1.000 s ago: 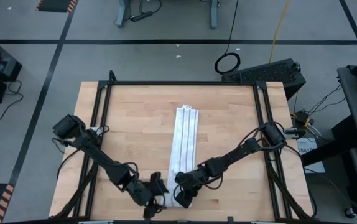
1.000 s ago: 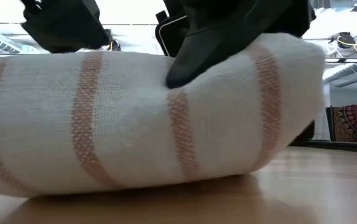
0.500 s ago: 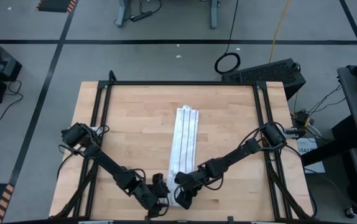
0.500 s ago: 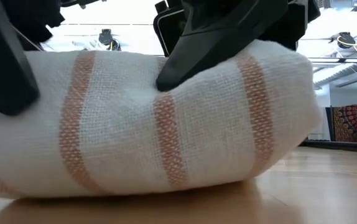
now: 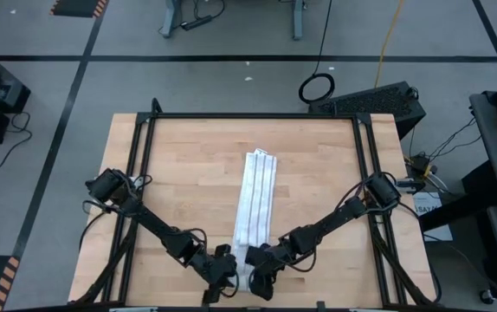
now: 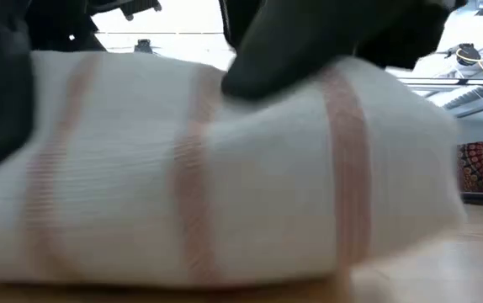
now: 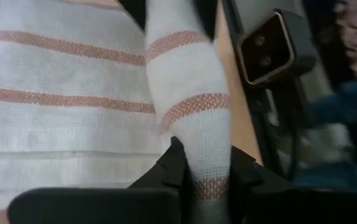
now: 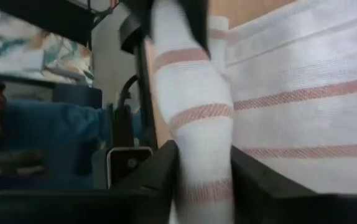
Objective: Roll towel into tight, uniform cylinder
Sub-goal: Roll the white brown kitchen towel
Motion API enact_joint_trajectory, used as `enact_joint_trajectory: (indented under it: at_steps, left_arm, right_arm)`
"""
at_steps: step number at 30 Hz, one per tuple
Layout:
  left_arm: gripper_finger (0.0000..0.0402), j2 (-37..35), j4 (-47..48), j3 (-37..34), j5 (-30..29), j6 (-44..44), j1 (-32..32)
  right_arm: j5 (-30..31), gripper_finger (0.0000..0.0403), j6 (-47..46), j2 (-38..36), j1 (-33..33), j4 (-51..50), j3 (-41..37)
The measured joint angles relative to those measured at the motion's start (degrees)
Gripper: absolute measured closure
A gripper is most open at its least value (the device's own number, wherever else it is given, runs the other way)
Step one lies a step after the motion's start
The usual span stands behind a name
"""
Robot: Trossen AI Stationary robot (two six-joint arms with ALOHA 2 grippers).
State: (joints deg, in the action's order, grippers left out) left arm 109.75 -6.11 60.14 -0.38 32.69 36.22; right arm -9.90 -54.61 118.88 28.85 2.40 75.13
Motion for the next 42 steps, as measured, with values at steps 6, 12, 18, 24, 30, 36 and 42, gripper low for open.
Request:
enact_joint_trajectory:
  at_steps: [6, 12, 18, 24, 30, 36, 42]
  left_arm:
    - [0.0352, 0.0, 0.5, 0.0, 8.0, 1.9, -4.5]
    - [0.0353, 0.0, 1.2, 0.0, 11.0, 4.8, -9.3]
    - [0.0353, 0.0, 1.1, 0.0, 18.7, 6.0, -12.9]
    - [0.0346, 0.0, 2.2, 0.0, 19.9, 6.1, -13.3]
    - [0.0342, 2.3, 3.0, 0.1, 21.8, 9.0, -13.5]
    - [0.0340, 2.5, 3.1, 0.1, 21.7, 8.9, -13.7]
    - [0.0340, 2.5, 3.2, 0.1, 21.5, 8.8, -13.8]
  right_arm:
    - [6.2, 0.0196, 8.9, -4.4, 2.0, -6.7, 0.0]
    - [20.7, 0.0147, 13.1, -9.2, 5.8, -12.9, 0.1]
    - [30.3, 0.0142, 10.2, -8.3, 10.3, -16.7, 0.1]
    - [43.7, 0.0142, 13.1, -8.0, 11.9, -18.9, 0.0]
    - [40.0, 0.0141, 15.6, -6.0, 11.4, -15.5, 0.0]
    - [38.8, 0.0144, 17.5, -3.9, 11.3, -12.9, 0.0]
    - [36.4, 0.0144, 18.2, -1.1, 10.5, -9.2, 0.0]
